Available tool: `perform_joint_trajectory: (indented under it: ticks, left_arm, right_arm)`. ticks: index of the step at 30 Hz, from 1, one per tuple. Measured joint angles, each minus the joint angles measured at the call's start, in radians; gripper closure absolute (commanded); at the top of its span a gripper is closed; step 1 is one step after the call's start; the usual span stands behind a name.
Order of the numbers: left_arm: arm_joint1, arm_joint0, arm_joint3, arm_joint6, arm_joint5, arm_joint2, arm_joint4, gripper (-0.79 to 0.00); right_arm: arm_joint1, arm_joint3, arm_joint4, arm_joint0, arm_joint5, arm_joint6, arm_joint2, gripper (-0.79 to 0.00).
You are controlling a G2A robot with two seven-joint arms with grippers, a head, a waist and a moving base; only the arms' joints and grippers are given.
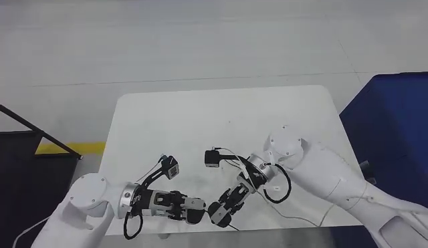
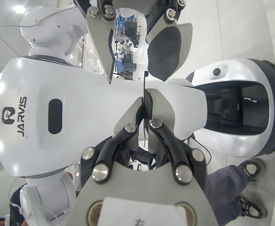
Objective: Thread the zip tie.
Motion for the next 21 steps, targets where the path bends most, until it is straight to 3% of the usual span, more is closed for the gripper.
perform_joint_trajectory:
  ticks: [5, 7, 11, 18, 21]
  left_arm:
    - [0.004, 0.012, -0.011, 0.004, -0.003, 0.0, 0.005, -0.262]
    - [0.005, 0.013, -0.013, 0.005, -0.004, 0.001, 0.006, -0.157]
    - [0.008, 0.013, -0.014, 0.005, 0.0, -0.002, -0.004, -0.123]
    - [0.012, 0.011, -0.02, 0.008, -0.002, -0.001, -0.01, -0.169]
    - [0.012, 0.008, -0.022, 0.013, 0.0, 0.003, -0.012, -0.154]
  right_arm:
    - [0.0, 0.0, 0.0, 0.0, 0.0, 0.0, 0.0, 0.0]
    - [0.0, 0.0, 0.0, 0.0, 0.0, 0.0, 0.0, 0.0]
    - [0.0, 0.0, 0.0, 0.0, 0.0, 0.0, 0.0, 0.0]
    - [0.0, 0.0, 0.0, 0.0, 0.0, 0.0, 0.0, 0.0]
    - [0.0, 0.0, 0.0, 0.0, 0.0, 0.0, 0.0, 0.0]
